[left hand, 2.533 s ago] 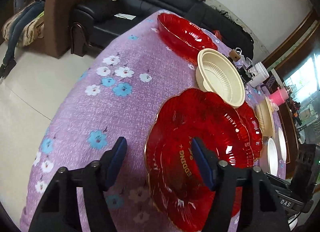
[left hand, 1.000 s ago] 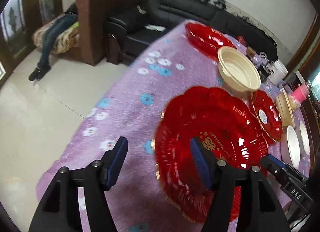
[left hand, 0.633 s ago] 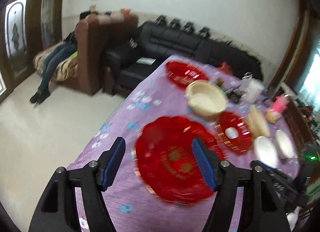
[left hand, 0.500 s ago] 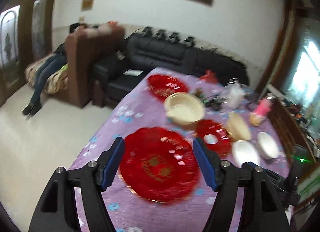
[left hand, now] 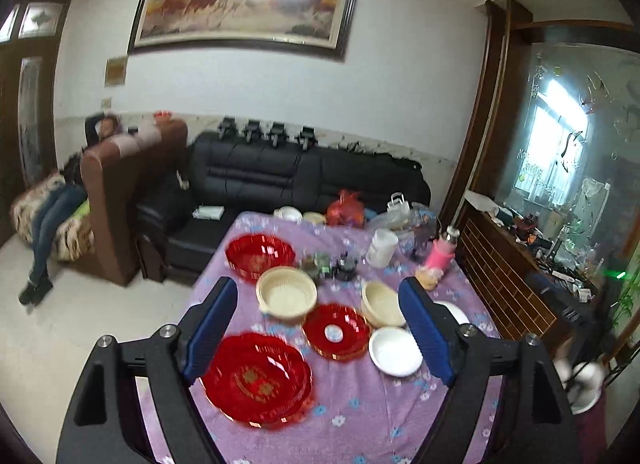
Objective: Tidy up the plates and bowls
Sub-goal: 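Grasp the rim of the white paper plate with the right gripper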
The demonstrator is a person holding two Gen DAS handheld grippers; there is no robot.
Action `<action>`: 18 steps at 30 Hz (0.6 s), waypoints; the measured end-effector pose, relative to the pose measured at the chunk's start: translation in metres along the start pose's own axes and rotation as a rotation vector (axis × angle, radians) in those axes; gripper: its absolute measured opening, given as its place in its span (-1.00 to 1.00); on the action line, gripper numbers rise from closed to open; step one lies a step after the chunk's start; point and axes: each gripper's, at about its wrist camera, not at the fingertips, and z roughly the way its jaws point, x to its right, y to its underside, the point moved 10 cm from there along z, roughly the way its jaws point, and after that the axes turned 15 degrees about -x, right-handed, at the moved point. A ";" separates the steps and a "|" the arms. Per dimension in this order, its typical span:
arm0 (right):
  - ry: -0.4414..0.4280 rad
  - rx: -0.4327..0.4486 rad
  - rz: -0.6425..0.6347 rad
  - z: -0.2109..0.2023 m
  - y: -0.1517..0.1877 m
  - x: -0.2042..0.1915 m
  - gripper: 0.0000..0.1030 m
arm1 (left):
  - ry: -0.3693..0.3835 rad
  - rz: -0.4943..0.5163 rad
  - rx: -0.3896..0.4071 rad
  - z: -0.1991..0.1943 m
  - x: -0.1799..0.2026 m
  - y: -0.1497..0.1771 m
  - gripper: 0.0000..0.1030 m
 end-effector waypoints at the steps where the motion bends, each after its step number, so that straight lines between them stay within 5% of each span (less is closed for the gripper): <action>1: 0.025 0.023 -0.021 -0.017 -0.018 -0.001 -0.11 | -0.025 0.018 0.015 -0.007 0.003 -0.011 0.61; 6: 0.112 0.072 -0.040 -0.066 -0.084 -0.003 0.13 | -0.116 0.039 0.049 -0.030 0.012 -0.065 0.76; 9: 0.104 0.068 -0.039 -0.069 -0.095 -0.006 0.38 | -0.150 0.039 0.054 -0.025 0.011 -0.084 0.87; 12: 0.051 0.005 -0.034 -0.038 -0.073 -0.006 0.42 | -0.156 0.056 0.029 0.003 0.012 -0.076 0.94; 18: -0.023 -0.245 0.026 0.083 0.028 0.017 0.42 | 0.023 0.028 -0.218 0.127 0.023 0.004 0.94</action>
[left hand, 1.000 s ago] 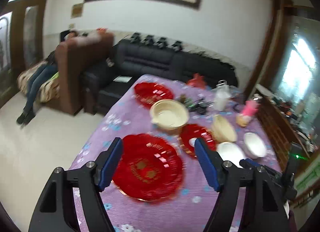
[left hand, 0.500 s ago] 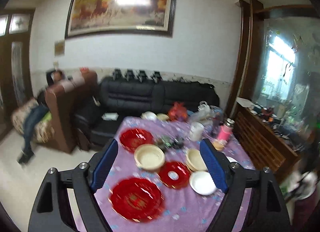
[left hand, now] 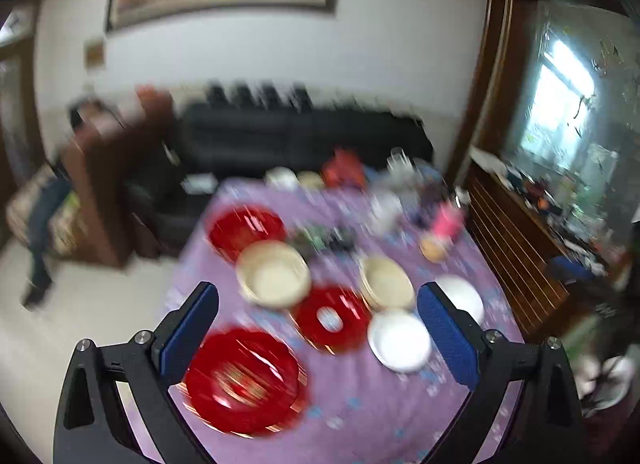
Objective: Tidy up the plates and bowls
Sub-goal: 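Grasp the rim of the white paper plate with the right gripper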
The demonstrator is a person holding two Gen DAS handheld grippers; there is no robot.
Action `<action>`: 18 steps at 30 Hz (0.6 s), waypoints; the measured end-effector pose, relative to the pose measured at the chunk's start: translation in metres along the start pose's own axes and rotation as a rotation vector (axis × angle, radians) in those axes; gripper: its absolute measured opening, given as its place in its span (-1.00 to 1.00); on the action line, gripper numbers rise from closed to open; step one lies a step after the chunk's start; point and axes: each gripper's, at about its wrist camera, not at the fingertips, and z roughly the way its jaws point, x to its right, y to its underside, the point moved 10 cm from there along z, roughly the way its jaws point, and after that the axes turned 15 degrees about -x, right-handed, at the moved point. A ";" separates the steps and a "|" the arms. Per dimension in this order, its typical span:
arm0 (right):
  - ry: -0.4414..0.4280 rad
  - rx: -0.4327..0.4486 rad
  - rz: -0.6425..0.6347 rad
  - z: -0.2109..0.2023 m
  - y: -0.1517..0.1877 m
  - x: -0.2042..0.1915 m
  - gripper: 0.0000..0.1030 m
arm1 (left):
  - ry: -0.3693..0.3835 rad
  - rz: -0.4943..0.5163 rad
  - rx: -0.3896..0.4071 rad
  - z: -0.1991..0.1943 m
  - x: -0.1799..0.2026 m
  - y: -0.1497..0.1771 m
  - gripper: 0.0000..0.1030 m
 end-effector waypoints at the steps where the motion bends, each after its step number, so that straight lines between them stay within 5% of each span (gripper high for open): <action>1: -0.005 -0.036 0.011 0.023 0.012 0.005 0.42 | 0.019 0.000 -0.038 0.028 0.003 0.011 0.94; 6: -0.049 -0.236 0.134 0.146 0.079 0.034 0.40 | 0.137 -0.039 -0.221 0.143 0.020 0.055 0.93; 9: -0.030 -0.315 0.199 0.195 0.107 0.054 0.28 | 0.174 -0.060 -0.332 0.198 0.031 0.082 0.63; 12: -0.026 -0.378 0.245 0.229 0.123 0.069 0.19 | 0.193 -0.056 -0.405 0.229 0.040 0.101 0.40; 16: -0.021 -0.415 0.270 0.254 0.131 0.077 0.04 | 0.194 -0.078 -0.430 0.250 0.041 0.111 0.40; 18: -0.032 -0.428 0.280 0.264 0.131 0.077 -0.24 | 0.195 -0.083 -0.443 0.257 0.043 0.113 0.40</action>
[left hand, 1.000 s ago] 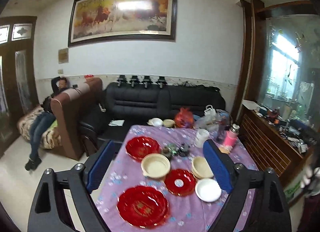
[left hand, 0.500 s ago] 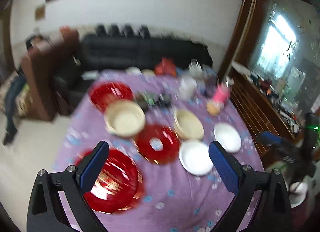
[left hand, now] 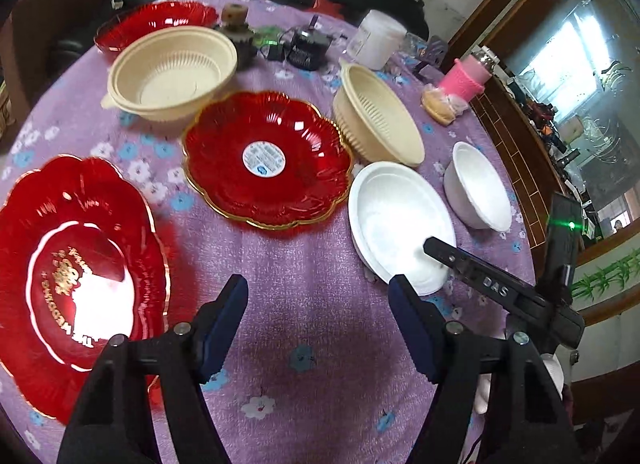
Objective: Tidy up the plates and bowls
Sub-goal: 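Grasp the rim of the white paper plate with the right gripper, then carry the white plate onto the large red plate and open the right gripper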
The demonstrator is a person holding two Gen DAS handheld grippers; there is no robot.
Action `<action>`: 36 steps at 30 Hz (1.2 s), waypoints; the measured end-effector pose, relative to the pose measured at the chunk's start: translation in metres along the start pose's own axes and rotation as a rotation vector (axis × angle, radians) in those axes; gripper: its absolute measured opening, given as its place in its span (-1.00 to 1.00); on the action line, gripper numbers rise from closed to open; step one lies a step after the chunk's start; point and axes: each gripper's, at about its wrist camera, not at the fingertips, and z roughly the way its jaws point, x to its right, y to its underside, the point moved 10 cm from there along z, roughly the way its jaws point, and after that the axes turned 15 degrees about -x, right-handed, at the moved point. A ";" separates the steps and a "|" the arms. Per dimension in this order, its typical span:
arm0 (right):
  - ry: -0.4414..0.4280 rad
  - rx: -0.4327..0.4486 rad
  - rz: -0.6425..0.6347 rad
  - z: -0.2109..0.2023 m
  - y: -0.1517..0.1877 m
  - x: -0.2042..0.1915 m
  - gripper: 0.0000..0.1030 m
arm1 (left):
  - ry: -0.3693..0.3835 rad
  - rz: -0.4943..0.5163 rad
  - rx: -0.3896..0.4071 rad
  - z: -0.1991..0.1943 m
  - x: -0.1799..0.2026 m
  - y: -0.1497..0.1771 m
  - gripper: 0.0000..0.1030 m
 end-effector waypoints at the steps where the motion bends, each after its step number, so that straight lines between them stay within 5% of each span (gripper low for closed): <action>1: -0.011 -0.008 0.005 0.003 -0.002 0.000 -0.36 | 0.002 -0.003 -0.006 0.004 0.000 -0.001 0.40; 3: -0.050 -0.036 0.015 0.009 0.000 0.000 -0.67 | 0.009 -0.010 -0.014 0.007 0.001 -0.001 0.40; 8: -0.057 -0.058 -0.033 -0.006 0.007 0.000 -0.77 | 0.015 -0.002 -0.029 0.019 0.008 -0.004 0.40; 17: -0.225 -0.248 -0.010 -0.010 0.041 0.013 -0.77 | 0.032 0.037 -0.125 0.065 0.038 0.006 0.29; 21: -0.190 -0.220 -0.009 -0.006 0.042 0.023 -0.74 | 0.045 0.050 -0.164 0.083 0.052 0.008 -0.18; 27: -0.125 -0.141 -0.034 -0.009 0.036 0.022 -0.70 | 0.032 0.028 -0.155 0.093 0.056 -0.001 -0.32; 33: -0.085 -0.090 -0.068 -0.012 0.033 0.015 -0.70 | 0.017 0.040 -0.141 0.092 0.059 -0.002 -0.72; 36: -0.067 -0.054 -0.100 -0.024 0.034 0.007 -0.70 | -0.006 0.052 -0.126 0.087 0.060 0.003 -0.72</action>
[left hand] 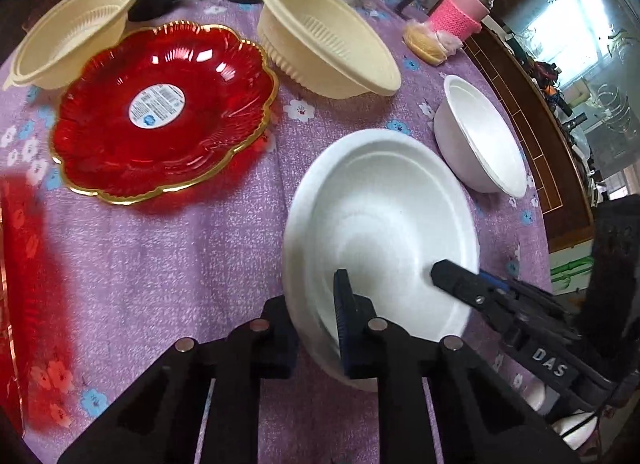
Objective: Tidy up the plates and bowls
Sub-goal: 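Carry the white plate onto the large red plate and open the right gripper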
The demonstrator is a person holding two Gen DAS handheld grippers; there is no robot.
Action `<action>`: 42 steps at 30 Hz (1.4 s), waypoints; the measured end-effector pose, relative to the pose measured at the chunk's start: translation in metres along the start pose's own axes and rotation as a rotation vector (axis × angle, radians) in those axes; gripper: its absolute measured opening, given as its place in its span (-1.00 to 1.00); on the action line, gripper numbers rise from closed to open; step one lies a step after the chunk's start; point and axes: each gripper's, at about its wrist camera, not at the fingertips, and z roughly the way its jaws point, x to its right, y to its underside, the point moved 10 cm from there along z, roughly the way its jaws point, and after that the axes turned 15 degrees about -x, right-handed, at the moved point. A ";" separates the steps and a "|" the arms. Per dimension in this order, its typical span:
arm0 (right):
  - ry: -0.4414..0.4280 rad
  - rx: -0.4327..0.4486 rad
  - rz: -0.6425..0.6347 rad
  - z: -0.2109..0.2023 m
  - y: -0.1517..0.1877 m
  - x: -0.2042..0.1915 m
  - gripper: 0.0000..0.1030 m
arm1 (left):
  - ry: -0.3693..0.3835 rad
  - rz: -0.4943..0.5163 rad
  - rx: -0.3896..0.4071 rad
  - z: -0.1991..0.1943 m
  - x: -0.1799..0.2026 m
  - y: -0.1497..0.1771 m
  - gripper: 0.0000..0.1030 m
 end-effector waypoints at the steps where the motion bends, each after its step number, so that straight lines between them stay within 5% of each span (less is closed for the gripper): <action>1: 0.009 0.014 -0.010 -0.005 -0.001 -0.005 -0.70 | 0.000 0.006 0.010 -0.005 0.001 0.002 -0.71; 8: -0.016 0.092 -0.113 -0.039 -0.007 -0.065 -0.69 | -0.026 0.018 0.149 -0.074 -0.012 0.024 -0.69; 17: -0.047 0.070 -0.290 -0.005 -0.020 -0.189 -0.69 | -0.122 -0.113 0.284 -0.149 -0.113 0.048 -0.69; 28: -0.029 -0.060 -0.378 0.084 -0.020 -0.269 -0.68 | -0.165 -0.320 0.242 -0.140 -0.235 0.071 -0.69; 42: -0.026 -0.143 -0.353 0.127 -0.013 -0.278 -0.68 | -0.185 -0.408 0.180 -0.116 -0.273 0.081 -0.59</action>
